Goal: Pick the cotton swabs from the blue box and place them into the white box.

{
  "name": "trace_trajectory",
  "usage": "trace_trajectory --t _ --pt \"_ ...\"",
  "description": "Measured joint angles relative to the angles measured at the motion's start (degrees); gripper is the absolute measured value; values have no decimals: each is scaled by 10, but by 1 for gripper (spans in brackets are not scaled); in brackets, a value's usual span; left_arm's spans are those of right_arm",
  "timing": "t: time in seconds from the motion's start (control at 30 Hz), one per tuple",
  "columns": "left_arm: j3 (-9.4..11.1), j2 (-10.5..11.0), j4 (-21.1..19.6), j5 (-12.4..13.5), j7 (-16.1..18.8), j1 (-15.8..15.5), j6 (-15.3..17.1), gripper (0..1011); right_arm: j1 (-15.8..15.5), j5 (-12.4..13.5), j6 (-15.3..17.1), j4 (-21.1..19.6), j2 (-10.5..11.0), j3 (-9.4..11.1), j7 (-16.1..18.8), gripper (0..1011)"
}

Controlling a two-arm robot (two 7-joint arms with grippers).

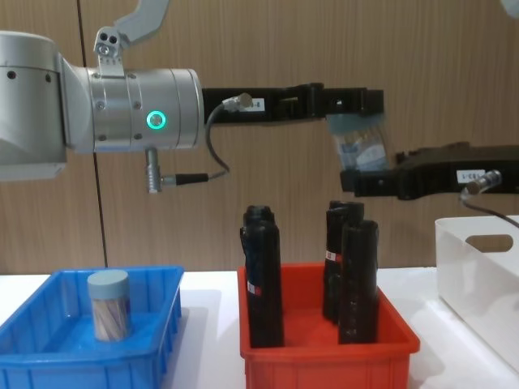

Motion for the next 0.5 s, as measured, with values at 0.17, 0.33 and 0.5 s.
trace_trajectory --t 0.17,0.33,0.5 --pt "0 0 0 0 1 0 0 660 5 -1 -4 5 -2 -2 2 682" --pt "0 0 0 0 1 0 -1 676 8 -2 -7 8 -4 -3 2 660" --pt "0 0 0 0 0 0 0 836 11 -2 -9 11 -5 -4 0 659"
